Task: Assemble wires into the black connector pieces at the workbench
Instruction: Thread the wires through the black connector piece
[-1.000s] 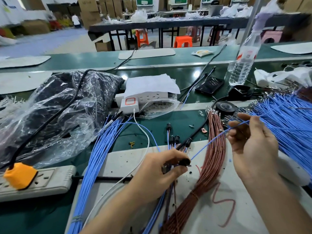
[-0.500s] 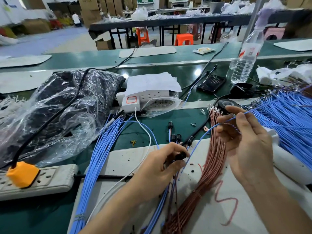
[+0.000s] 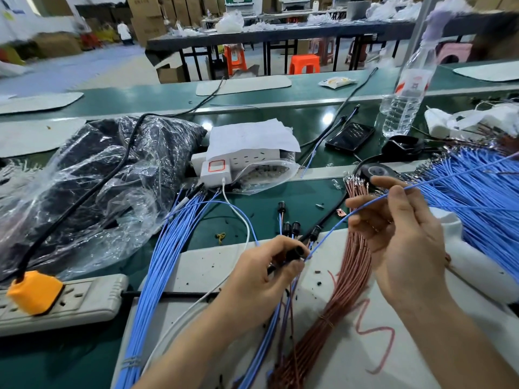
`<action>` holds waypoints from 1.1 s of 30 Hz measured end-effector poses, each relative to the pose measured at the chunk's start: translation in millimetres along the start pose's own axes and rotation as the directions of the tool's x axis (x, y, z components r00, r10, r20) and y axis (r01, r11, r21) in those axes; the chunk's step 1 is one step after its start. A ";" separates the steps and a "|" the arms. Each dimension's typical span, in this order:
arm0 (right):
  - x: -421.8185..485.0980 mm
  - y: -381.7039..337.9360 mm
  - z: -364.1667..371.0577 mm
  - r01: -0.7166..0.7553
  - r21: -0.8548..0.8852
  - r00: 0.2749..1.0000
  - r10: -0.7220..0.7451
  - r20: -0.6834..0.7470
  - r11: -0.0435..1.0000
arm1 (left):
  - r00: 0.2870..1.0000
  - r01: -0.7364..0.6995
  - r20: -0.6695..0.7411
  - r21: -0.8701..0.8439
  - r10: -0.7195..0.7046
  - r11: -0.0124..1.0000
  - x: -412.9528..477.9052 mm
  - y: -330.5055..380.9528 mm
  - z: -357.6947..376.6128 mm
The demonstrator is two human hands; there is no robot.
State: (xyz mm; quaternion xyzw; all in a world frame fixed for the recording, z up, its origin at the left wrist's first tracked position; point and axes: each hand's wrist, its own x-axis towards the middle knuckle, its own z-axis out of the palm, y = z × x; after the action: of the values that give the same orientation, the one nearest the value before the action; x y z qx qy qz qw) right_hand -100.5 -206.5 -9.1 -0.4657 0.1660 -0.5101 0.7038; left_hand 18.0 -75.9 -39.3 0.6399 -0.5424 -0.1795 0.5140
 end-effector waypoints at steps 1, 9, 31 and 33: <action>-1.8 2.9 1.4 -0.035 -0.025 0.999 0.036 0.037 0.999 | 1.000 0.001 -0.016 -0.002 -0.001 1.000 0.0 -0.1 0.0; -13.7 12.3 7.2 -0.109 -0.028 0.966 0.112 0.235 0.994 | 0.993 -0.012 -0.120 -0.077 0.003 0.997 1.8 -1.3 -0.1; -31.9 5.2 16.0 0.503 -0.362 0.835 -0.333 0.438 0.785 | 0.991 -0.045 -0.120 0.072 0.053 0.996 4.1 -3.4 -2.1; -31.2 7.4 15.7 0.517 -0.398 0.823 -0.312 0.476 0.758 | 0.992 -0.025 -0.119 0.059 0.032 0.998 3.2 -2.1 -1.6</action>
State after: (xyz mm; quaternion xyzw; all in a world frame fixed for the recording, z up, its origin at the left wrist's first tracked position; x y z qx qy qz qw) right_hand -98.5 -171.3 -14.8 -0.7500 0.0454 -0.4925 0.4393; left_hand 21.5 -78.1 -39.3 0.6562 -0.5246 -0.1175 0.5294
